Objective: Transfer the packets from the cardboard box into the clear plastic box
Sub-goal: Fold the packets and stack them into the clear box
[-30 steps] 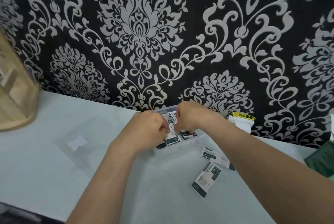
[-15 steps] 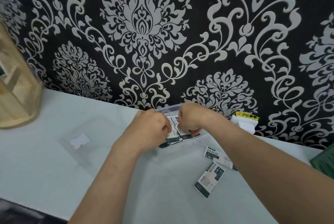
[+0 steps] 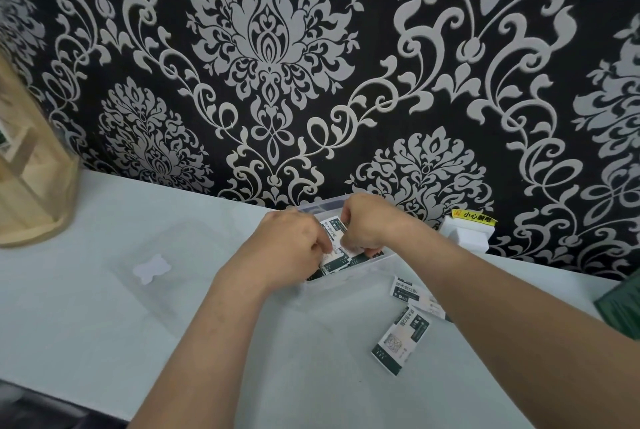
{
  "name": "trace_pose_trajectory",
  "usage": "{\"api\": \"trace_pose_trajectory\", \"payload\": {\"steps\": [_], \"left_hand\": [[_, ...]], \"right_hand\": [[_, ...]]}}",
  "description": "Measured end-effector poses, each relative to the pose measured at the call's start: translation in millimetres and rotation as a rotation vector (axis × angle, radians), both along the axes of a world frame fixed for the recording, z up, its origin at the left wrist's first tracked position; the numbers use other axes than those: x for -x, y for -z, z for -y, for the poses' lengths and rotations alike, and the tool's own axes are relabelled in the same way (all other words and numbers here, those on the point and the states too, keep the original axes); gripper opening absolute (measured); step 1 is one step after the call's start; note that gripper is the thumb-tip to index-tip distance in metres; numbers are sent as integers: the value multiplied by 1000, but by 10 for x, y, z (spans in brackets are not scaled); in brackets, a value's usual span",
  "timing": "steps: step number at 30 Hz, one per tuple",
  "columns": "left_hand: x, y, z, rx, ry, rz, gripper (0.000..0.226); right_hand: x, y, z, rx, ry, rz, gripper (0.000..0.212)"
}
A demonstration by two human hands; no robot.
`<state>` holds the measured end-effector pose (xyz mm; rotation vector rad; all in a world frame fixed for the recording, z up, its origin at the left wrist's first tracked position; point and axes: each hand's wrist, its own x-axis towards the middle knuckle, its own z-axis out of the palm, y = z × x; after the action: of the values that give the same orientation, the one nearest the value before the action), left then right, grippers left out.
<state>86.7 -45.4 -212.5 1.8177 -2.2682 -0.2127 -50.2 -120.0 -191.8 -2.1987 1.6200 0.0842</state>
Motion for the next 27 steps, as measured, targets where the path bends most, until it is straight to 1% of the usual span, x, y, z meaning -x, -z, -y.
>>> {"api": "trace_pose_trajectory", "payload": {"steps": [3,6,7,9,10,11,12,13,14,15,17,18,20,22,24,27], "left_hand": [[-8,10,-2,4,14,-37,38],[11,-71,-53,59,-14,-172,38],[27,-121,-79,110,-21,-224,36],[128,-258,-171,204,-14,-333,31],[212,-336,-236,212,8,-395,28],[308,-409,-308,178,36,-443,27],[395,-467,-378,112,64,-454,27],[536,-485,-445,20,93,-412,27],[637,-463,-489,-61,116,-328,26],[740,-411,-518,-113,139,-226,22],[945,-250,-535,-182,141,-43,18],[998,-157,-521,-227,108,29,24],[1155,-14,-478,-300,33,145,37],[1250,42,-439,-302,-17,174,39],[1250,84,-400,-305,-49,146,38],[1271,99,-346,-336,-42,124,42]], "right_hand": [[11,-20,-38,60,-27,-30,27],[42,-99,-92,198,-68,-20,21],[66,-155,-119,241,-78,27,19],[189,-324,-213,273,-67,187,12],[291,-428,-284,257,-50,283,11],[412,-525,-357,225,-31,382,11],[519,-607,-412,183,-15,459,11],[685,-655,-479,139,5,497,10],[804,-679,-522,98,13,496,9],[931,-659,-548,72,15,449,7],[1193,-517,-576,62,5,237,4],[1265,-399,-570,57,4,117,10],[1429,-126,-586,36,21,-19,25],[1475,129,-611,44,24,-74,40],[1436,301,-635,92,10,-90,48],[1429,366,-630,141,26,-26,40]]}}
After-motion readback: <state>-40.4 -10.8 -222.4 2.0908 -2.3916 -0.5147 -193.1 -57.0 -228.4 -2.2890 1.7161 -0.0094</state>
